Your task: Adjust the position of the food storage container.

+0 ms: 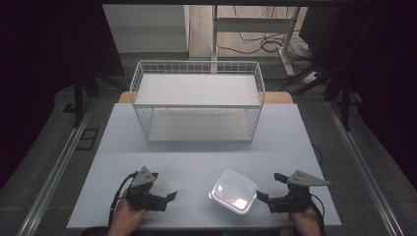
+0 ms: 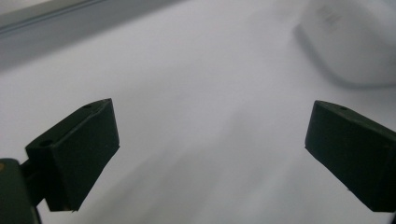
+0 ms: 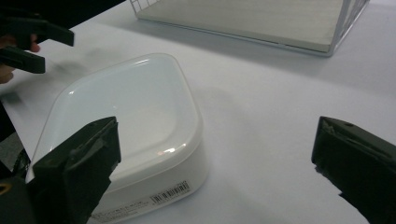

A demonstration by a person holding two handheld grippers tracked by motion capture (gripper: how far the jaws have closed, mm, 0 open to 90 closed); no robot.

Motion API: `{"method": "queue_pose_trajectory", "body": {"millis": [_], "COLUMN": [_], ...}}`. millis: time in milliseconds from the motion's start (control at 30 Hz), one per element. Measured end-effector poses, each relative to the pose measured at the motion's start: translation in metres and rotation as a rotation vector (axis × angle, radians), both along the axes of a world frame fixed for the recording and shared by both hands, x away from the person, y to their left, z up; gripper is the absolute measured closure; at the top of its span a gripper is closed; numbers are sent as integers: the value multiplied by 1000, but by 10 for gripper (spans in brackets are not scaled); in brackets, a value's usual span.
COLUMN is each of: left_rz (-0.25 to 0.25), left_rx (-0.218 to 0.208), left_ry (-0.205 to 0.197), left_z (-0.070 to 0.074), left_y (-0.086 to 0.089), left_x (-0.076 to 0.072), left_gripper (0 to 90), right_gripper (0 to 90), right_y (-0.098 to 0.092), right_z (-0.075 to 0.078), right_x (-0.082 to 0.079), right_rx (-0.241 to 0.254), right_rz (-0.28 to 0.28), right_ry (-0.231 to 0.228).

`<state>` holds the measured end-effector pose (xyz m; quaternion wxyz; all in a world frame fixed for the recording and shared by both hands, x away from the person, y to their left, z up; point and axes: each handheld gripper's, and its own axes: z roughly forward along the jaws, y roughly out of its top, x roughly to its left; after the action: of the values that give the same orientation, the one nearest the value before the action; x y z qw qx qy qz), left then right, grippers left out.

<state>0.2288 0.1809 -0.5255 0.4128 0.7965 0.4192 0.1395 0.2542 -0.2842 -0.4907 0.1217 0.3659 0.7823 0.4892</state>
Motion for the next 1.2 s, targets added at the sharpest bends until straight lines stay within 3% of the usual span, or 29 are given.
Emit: {"method": "queue_pose_trajectory", "body": {"millis": [67, 167, 300, 500, 633, 767, 933, 1067, 1200], "left_rz": [30, 18, -7, -13, -19, -14, -53, -86, -111], "left_rx": [-8, -14, -39, -49, -44, -45, -121, -90, -81], "left_ry": [-15, -48, -23, -13, -4, -6, -1, -9, -13], "left_z": [-1, -2, -5, -3, -1, 0, 3, 5, 5], "left_y": [7, 12, 12, 12, 9, 7, 7, -3, -11], "left_x": [-2, -1, 1, 1, -1, -1, 0, 0, 1], "left_gripper": [40, 62, 71, 68, 56, 31, 32, 109, 193], "right_gripper": [14, 12, 4, 0, 0, 0, 0, 6, 83], "right_y": [1, 2, 3, 1, 5, 6, 7, 10, 12], "right_z": [0, -1, -3, -1, -1, 1, 3, 3, 3], "right_x": [0, 0, 0, 0, -3, -5, -9, -14, -17], "right_rx": [-26, -38, -75, -78, -131, -158, -172, -192, -205], "right_rz": [9, 13, -24, -28, -53, -74, -58, -50, -51], "right_ry": [1, -2, -22, -34, -44, -27, 9, 31, 45]}}
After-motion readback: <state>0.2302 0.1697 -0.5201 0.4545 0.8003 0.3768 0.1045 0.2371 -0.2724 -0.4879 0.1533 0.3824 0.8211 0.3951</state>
